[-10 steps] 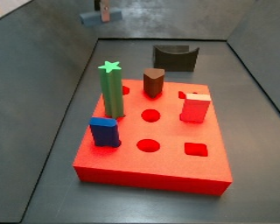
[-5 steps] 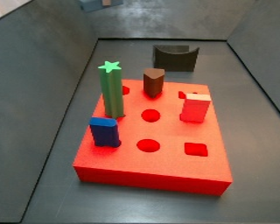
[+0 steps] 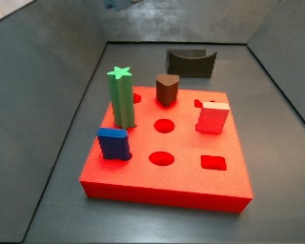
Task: Pick up the arch object. Move up. Place the arch object on the fixture. Regrasp the arch object. Rotate the arch object. Move to above the board. Insert the arch object.
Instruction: Place the arch object on the fixture.
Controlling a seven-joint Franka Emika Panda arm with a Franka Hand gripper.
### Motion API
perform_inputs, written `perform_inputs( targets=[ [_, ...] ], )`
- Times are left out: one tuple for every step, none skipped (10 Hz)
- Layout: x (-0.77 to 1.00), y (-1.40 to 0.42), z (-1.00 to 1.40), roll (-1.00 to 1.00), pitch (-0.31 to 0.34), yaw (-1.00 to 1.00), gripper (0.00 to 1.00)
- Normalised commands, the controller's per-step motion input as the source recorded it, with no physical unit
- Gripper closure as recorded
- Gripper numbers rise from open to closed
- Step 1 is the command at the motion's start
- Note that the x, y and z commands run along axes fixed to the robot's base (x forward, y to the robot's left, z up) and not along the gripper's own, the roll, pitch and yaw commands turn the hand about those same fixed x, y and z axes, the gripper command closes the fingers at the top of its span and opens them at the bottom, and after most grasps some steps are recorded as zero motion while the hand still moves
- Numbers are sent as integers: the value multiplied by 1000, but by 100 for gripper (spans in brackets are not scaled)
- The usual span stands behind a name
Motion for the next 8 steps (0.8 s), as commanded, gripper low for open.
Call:
perform_inputs(
  targets=[
    [1000, -38, 42, 115, -42, 1000, 100],
    [1000, -38, 36, 127, -37, 1000, 100],
    [1000, -36, 32, 137, -32, 1000, 100],
    [1000, -36, 27, 153, -25, 1000, 100],
    [1000, -35, 24, 162, -20, 1000, 100],
    [1000, -34, 18, 194, -2, 1000, 100],
    [1000, -33, 14, 174, 9, 835, 100],
    [1000, -31, 12, 118, 26, 501, 100]
  ],
)
